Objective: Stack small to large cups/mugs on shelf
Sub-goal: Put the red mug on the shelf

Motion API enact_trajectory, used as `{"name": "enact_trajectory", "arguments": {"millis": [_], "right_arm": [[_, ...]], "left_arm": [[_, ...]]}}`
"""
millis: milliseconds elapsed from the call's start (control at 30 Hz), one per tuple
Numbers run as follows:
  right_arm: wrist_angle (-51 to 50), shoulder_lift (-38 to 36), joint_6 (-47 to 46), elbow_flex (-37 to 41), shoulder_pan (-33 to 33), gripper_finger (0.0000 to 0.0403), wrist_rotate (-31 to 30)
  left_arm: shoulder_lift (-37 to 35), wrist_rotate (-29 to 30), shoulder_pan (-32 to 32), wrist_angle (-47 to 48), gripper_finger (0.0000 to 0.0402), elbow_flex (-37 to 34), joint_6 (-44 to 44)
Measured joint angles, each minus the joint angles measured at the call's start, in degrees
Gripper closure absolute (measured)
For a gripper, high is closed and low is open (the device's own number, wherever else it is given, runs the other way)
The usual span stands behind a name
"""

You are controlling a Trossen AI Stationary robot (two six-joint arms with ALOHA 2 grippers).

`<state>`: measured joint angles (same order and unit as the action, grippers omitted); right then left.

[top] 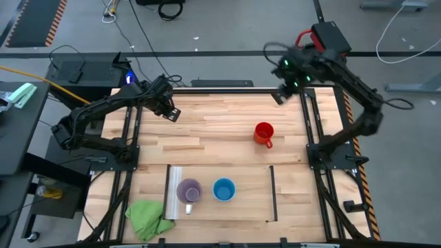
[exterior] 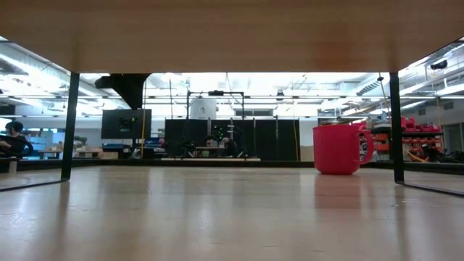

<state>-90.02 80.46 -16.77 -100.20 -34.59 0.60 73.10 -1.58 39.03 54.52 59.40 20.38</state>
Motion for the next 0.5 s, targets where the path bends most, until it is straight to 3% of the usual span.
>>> {"name": "enact_trajectory", "arguments": {"millis": [233,500], "right_arm": [[3.91,-10.72,-6.59,23.61,2.52,0.0328,-0.13],[19.42,-10.63,-10.32,37.89,8.4,0.0328,1.75]], "left_arm": [[0.0,-0.04,-0.02,-2.67,0.0316,0.0,0.73],[0.0,-0.07,-0.02,-3.09,0.032,0.0,1.53]]}}
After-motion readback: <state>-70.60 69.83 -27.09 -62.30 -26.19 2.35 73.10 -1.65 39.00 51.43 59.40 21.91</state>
